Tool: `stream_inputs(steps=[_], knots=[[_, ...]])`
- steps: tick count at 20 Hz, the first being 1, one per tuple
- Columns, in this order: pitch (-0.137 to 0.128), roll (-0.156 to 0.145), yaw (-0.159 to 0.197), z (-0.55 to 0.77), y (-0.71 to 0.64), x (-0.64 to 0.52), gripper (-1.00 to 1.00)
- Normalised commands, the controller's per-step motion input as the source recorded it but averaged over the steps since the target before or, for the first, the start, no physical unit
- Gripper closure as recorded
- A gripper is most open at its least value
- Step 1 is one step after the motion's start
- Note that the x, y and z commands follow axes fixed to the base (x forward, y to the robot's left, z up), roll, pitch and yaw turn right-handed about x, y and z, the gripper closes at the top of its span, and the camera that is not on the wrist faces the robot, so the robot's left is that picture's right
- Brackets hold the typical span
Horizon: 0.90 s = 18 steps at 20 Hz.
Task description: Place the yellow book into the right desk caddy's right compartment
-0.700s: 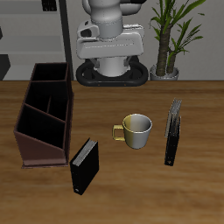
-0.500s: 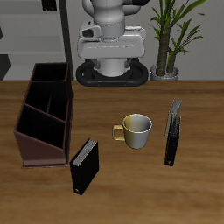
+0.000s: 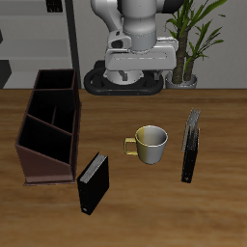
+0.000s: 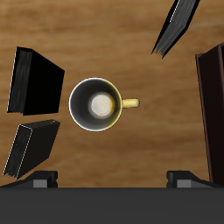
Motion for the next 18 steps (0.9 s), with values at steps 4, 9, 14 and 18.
stream_inputs(steps=[4,9,14,18], knots=[[0.014,0.019,-0.022,-0.21,0.45,-0.11,-1.0],[-0.02,0.017,-0.072,0.0,0.32,-0.11,-1.0],[-0.028,-0.026,-0.084,-0.03,0.21,-0.11,-1.0],[-0.038,-0.02,-0.038,-0.15,0.2,-0.05,-1.0]])
